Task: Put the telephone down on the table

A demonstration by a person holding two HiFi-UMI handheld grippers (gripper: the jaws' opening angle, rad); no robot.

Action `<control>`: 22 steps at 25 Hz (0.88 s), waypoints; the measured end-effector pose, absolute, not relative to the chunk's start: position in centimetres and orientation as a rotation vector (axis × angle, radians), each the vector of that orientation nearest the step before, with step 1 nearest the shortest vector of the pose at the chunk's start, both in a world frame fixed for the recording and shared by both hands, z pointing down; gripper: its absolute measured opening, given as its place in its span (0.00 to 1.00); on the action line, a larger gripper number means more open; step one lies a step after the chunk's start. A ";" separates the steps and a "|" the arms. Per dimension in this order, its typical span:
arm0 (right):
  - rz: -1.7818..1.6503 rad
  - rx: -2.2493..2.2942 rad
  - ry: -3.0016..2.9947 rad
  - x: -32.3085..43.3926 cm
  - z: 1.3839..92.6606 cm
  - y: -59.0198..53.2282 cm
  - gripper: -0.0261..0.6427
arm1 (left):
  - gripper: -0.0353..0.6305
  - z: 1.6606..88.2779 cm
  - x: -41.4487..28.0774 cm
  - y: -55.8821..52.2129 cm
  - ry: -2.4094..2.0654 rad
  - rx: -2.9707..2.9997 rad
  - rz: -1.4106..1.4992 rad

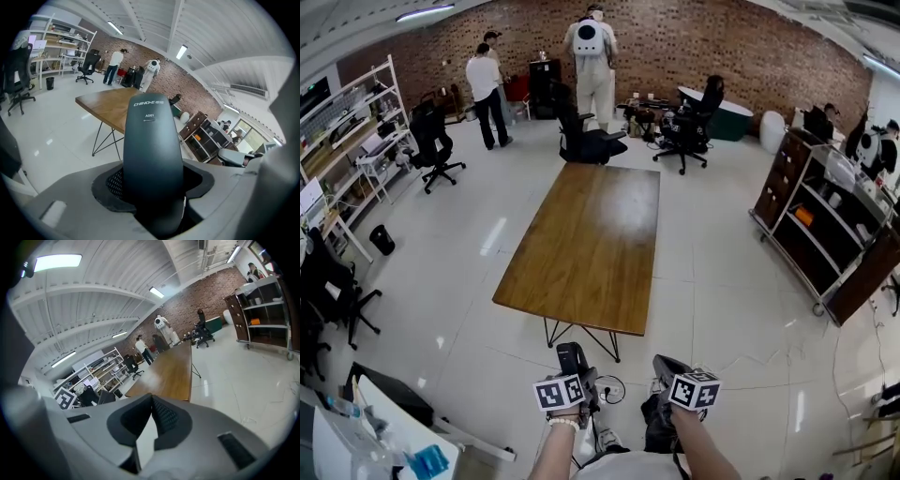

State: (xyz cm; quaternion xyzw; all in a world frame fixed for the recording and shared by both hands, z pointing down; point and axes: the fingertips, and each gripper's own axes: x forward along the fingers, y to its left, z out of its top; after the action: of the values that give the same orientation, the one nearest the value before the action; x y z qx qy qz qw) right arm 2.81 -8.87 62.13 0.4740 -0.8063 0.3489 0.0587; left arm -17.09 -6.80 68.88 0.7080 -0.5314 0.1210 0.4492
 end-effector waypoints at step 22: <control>1.067 1.283 -2.551 1.0 61.3 -27.5 0.05 | 0.47 67.3 -18.6 -23.4 -1.407 1.716 0.283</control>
State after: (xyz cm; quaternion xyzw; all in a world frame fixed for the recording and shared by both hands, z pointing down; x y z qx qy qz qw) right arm 1.01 -27.52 61.28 0.4205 -0.8359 0.3496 0.0467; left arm -18.65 -23.44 67.26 0.6900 -0.5656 0.1137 0.4371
